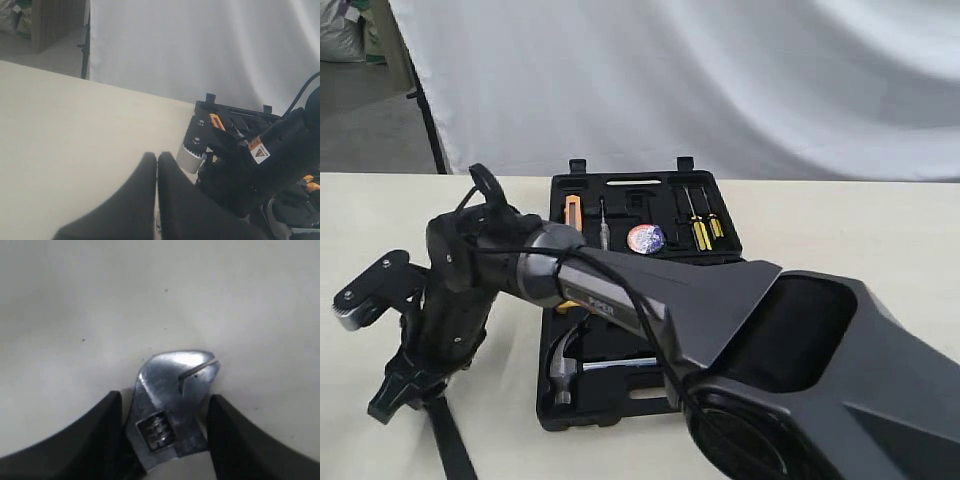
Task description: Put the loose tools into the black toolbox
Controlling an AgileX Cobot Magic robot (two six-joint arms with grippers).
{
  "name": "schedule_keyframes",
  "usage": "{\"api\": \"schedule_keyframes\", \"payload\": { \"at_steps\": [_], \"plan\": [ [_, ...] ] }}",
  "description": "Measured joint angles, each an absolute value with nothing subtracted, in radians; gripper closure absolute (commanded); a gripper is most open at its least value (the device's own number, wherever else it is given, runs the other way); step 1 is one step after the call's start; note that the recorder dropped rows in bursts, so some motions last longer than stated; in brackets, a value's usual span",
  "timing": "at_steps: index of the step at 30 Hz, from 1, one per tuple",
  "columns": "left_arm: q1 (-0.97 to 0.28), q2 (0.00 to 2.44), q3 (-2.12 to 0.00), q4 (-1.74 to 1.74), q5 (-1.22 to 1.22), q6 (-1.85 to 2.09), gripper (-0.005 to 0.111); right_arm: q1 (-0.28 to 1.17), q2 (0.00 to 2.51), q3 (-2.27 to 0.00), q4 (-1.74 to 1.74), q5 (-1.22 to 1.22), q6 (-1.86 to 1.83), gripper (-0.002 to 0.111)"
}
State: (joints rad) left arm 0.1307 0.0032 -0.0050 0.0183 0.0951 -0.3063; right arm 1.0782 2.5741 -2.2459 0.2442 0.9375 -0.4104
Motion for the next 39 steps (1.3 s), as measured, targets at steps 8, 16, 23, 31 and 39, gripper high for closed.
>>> {"api": "schedule_keyframes", "payload": {
  "at_steps": [8,16,23,31,39],
  "plan": [
    [0.131,0.003,-0.005,0.018,0.095,-0.306,0.106,1.081,2.558,-2.255,0.248,1.049,-0.410,0.109],
    [0.131,0.003,-0.005,0.018,0.095,-0.306,0.106,1.077,2.506,-2.259,0.252,1.127,-0.421,0.109],
    [0.131,0.003,-0.005,0.018,0.095,-0.306,0.106,1.069,2.506,-2.259,0.252,1.154,-0.424,0.109],
    [0.131,0.003,-0.005,0.018,0.095,-0.306,0.106,1.067,2.506,-2.259,0.256,1.155,-0.424,0.109],
    [0.131,0.003,-0.005,0.018,0.095,-0.306,0.106,1.067,2.506,-2.259,0.258,1.167,-0.424,0.109]
  ]
}}
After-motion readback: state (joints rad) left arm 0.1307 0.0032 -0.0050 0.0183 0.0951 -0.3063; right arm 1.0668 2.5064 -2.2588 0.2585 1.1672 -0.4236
